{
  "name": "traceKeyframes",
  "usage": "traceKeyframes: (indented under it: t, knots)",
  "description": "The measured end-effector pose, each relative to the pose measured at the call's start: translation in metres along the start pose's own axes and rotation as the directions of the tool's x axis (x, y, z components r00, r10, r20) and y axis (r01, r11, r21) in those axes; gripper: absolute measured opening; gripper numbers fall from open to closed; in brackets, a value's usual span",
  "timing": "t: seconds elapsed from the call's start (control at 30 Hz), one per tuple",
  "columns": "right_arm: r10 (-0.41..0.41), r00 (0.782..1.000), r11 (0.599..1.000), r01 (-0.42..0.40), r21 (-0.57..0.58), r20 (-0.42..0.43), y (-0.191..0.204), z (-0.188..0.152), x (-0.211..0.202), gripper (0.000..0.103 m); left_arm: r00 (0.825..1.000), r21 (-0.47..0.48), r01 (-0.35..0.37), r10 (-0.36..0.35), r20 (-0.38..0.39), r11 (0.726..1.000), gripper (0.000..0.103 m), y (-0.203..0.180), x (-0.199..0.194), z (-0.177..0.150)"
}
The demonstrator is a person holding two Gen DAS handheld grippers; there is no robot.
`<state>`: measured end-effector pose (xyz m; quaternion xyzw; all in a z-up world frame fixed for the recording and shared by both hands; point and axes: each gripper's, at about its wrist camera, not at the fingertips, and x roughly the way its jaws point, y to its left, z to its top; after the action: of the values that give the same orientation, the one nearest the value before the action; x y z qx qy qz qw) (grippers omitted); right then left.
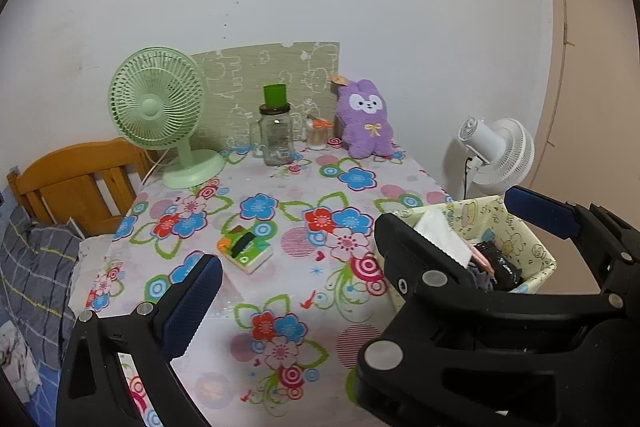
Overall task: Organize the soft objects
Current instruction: 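Withdraw both tools from the gift box back over the table, then move both tools toward the clear straw pack and green tissue packet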
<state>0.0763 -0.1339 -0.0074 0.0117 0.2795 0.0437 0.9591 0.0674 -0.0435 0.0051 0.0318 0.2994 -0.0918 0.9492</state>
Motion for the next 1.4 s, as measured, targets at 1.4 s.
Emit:
traceKeyframes:
  t: [1.4]
  knots:
    - [0.068, 0.996, 0.993, -0.074, -0.089, -0.063, 0.072, 0.008, 0.105, 0.101, 0.986, -0.11, -0.145, 0.135, -0.101, 0.983, 0.103, 0.09, 0.068, -0.009]
